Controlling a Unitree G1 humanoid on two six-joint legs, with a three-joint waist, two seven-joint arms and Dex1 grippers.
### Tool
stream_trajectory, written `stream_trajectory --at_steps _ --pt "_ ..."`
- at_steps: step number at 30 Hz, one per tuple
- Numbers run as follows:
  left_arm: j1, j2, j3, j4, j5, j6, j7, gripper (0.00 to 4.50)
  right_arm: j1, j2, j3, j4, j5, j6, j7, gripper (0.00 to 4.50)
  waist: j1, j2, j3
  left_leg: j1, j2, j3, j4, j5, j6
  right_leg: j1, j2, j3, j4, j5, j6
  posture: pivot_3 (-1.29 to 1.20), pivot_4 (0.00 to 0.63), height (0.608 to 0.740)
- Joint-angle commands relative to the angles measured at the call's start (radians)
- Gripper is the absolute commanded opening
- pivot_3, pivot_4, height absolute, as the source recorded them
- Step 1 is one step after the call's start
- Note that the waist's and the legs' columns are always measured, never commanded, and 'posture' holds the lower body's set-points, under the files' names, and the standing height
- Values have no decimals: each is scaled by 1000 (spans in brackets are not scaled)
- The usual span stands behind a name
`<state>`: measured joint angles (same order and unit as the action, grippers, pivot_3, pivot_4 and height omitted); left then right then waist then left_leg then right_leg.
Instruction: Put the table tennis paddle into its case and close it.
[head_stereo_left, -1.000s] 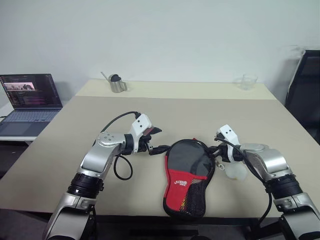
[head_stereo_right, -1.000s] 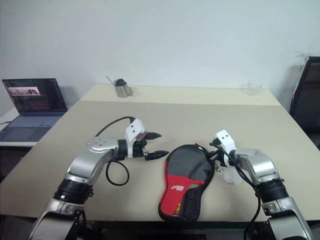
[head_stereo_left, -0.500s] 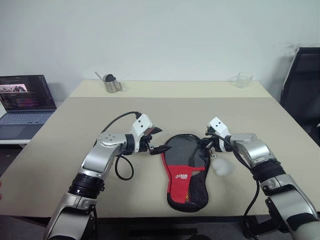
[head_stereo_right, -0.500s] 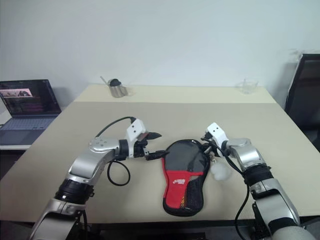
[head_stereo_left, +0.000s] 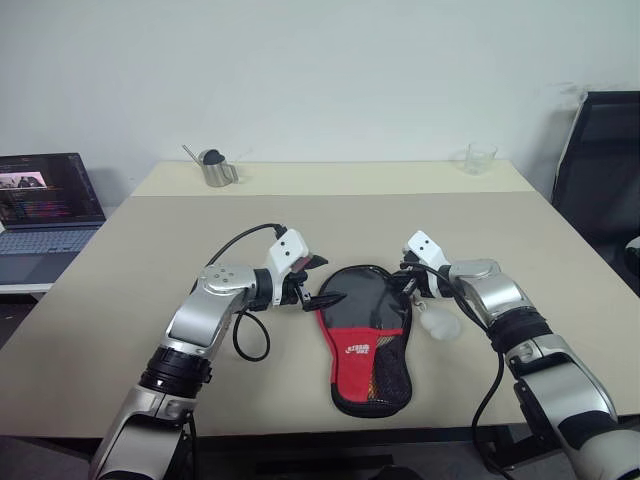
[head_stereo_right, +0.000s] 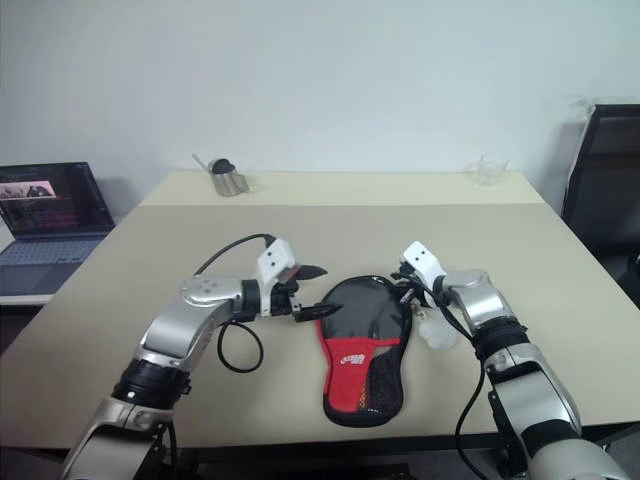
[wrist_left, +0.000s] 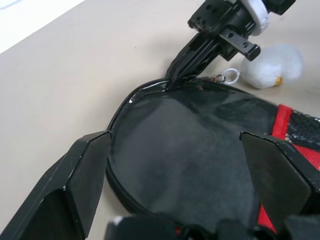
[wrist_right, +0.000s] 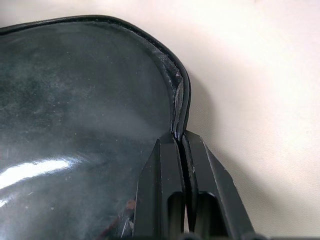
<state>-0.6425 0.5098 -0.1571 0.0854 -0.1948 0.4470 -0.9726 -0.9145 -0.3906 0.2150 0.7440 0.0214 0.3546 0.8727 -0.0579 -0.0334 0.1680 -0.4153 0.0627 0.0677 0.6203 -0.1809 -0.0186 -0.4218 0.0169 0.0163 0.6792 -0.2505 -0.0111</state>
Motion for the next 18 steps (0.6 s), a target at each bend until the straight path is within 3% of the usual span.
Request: stream_trajectory --at_steps 1,10,15,18 --pt "-17 -1 -2 -36 -4 -14 -3 4500 -17 -5 -20 -49 8 -6 25 965 0 0 0 0 0 0 0 0 0 0 0 0 0 0 0 0 150 740" --pt "-46 -15 -10 -6 -3 -31 -14 4500 -20 -37 -68 -141 40 65 44 4160 8 0 2 -2 0 0 -1 0 0 -1 -1 0 -1 -1 0 0 150 740" --pt "-77 -47 -15 36 -5 -51 -18 4500 -3 -109 -128 -257 92 157 69 4160 16 0 3 -2 0 0 0 0 0 -1 -1 0 -1 -2 0 0 150 740" --pt "-106 -91 -35 72 -7 -66 -36 4500 56 -221 -159 -384 118 208 121 4160 27 -1 3 -3 0 0 -1 0 0 -1 -1 -1 -1 -2 1 0 150 740"
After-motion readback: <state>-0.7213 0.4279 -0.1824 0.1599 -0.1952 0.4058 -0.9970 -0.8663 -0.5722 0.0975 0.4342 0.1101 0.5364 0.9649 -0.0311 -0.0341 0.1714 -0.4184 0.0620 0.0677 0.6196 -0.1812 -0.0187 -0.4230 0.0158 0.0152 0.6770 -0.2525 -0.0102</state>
